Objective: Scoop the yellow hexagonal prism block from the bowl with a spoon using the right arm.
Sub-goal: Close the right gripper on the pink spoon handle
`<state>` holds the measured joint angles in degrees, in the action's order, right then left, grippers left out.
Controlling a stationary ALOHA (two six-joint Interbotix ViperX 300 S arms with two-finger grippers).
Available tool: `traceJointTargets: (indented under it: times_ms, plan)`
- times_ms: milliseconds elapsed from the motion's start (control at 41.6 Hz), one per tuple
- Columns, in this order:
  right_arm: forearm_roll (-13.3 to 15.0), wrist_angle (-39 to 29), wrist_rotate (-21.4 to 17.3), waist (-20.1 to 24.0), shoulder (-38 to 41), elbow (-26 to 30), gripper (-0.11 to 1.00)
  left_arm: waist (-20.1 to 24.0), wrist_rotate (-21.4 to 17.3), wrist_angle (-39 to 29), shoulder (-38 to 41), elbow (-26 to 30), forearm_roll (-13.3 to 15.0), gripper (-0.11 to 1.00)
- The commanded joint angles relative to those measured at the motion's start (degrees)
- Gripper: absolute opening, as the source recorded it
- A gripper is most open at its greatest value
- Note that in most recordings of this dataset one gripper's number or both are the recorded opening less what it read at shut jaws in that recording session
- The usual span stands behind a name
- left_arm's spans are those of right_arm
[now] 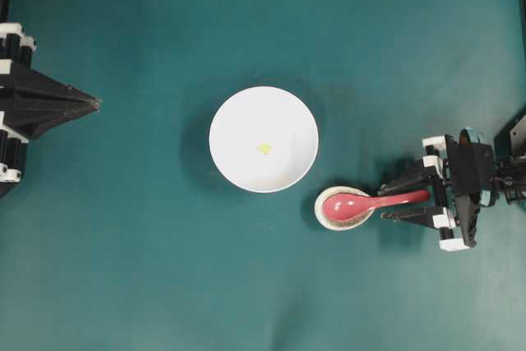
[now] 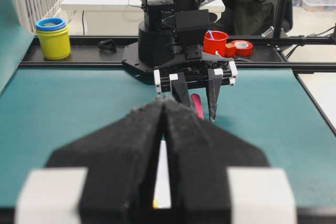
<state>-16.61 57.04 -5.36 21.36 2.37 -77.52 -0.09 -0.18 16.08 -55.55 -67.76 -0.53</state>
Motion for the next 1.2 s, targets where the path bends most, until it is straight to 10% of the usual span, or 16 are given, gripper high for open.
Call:
traceJointTargets:
  times_ms: [0,385,1178]
  plan:
    - [0.1,0.6,-0.1,0.3,-0.4,0.4,0.52,-0.1,-0.1,0.6,0.3,0.9,-0.2,-0.01]
    - [-0.3,2.0,-0.1,0.3,-0.5,0.6,0.22,-0.1,-0.1,0.5,0.7,0.8,-0.1,-0.01]
    - [-1.4,-16.1,0.4,-1.6,-16.3,2.3,0.22,-0.1,-0.1,0.2,0.7,0.8,-0.2,-0.01]
